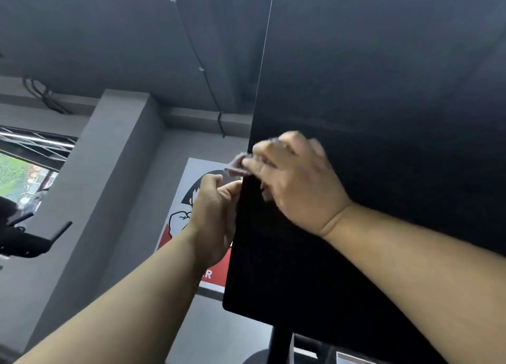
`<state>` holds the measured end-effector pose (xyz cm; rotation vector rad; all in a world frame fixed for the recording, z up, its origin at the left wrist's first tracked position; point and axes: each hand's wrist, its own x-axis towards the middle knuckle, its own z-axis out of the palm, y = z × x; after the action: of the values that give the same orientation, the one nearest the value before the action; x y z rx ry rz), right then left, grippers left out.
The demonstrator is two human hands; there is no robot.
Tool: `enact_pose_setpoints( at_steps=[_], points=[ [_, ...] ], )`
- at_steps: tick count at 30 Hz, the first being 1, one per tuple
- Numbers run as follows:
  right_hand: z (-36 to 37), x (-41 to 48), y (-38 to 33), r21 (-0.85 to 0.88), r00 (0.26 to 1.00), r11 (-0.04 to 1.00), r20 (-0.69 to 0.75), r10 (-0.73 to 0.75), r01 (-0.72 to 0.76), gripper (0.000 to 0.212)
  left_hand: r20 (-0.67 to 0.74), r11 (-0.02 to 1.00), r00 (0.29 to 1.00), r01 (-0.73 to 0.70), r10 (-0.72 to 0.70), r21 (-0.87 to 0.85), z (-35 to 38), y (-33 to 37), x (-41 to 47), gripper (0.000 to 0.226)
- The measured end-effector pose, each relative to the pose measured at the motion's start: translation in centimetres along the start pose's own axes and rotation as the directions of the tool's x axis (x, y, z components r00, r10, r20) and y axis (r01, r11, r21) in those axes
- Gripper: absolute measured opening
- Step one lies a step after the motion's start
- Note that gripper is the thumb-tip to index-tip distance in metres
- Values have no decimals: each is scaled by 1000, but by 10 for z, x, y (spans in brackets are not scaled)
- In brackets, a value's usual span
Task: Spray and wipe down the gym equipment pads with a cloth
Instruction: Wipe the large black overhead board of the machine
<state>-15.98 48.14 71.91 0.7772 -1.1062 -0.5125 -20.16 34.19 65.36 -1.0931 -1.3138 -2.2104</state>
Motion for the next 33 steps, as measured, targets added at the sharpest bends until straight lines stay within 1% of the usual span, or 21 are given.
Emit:
enact_pose_setpoints(
  at_steps=[3,5,7,10,12,13,14,16,17,18,19,20,21,23,25,26,27,28,30,32,33],
  points=[
    [-18,27,33,-17,966,971,-106,237,-240,37,-1,1000,1000,6,-6,-4,-7,-5,1,71],
    [-15,17,22,46,955,961,-110,277,-274,37,-5,999,1000,-31,31,-13,-4,-8,-1,69],
    [-4,-12,-2,92,974,973,-57,219,-213,37,-34,996,996,-89,88,-26,6,-12,-4,62],
    [2,-54,-22,104,998,994,51,29,-34,33,-168,984,975,-160,146,-74,23,-14,-7,39],
    [-4,-55,-10,82,987,991,105,-118,110,30,-177,983,972,-170,155,-71,29,-11,-11,41],
    [-8,-48,0,57,984,988,98,-151,145,30,-167,986,976,-151,137,-75,32,-9,-13,43],
    [-13,-38,12,21,991,993,63,-115,113,30,-153,990,982,-126,115,-63,33,-8,-14,43],
    [-28,-12,39,-51,984,985,-72,163,-167,33,-133,995,987,-94,92,-12,30,-7,-17,43],
    [-34,-3,44,-49,938,945,-147,314,-324,35,-119,995,988,-100,101,13,28,-7,-17,45],
    [-33,0,39,-37,895,907,-184,406,-419,36,-106,994,988,-109,111,20,27,-9,-16,48],
    [-28,-3,26,-17,880,895,-188,436,-447,37,-104,993,988,-117,118,13,28,-10,-18,49],
    [-21,-13,11,14,894,906,-158,420,-423,37,-113,992,985,-130,129,0,31,-10,-19,48],
    [-12,-27,-4,40,930,937,-112,350,-348,36,-125,990,983,-141,138,-21,34,-10,-20,45],
    [1,-62,-22,59,996,994,20,87,-88,33,-140,989,980,-147,143,-16,36,-9,-21,41],
    [-3,-85,-16,52,970,979,138,-201,196,32,-176,991,976,-116,127,72,37,-8,-23,40],
    [-7,-86,-7,55,947,960,160,-280,274,34,-196,990,974,-97,116,105,38,-7,-23,36],
    [-12,-81,5,43,939,953,161,-304,301,34,-244,983,962,-89,126,161,39,-7,-22,33],
    [-18,-73,18,12,954,961,124,-275,275,30,-297,959,938,-101,182,266,39,-9,-22,31],
    [-37,-50,55,-79,999,996,0,-46,46,25,-358,862,868,-141,344,488,43,-9,-21,26],
    [-58,-30,83,-111,973,973,-133,189,-204,25,-324,765,818,-204,476,611,51,-5,-22,28],
    [-60,-28,85,-107,953,955,-161,258,-277,25,-280,676,782,-231,557,700,57,-4,-23,41]
  ],
)
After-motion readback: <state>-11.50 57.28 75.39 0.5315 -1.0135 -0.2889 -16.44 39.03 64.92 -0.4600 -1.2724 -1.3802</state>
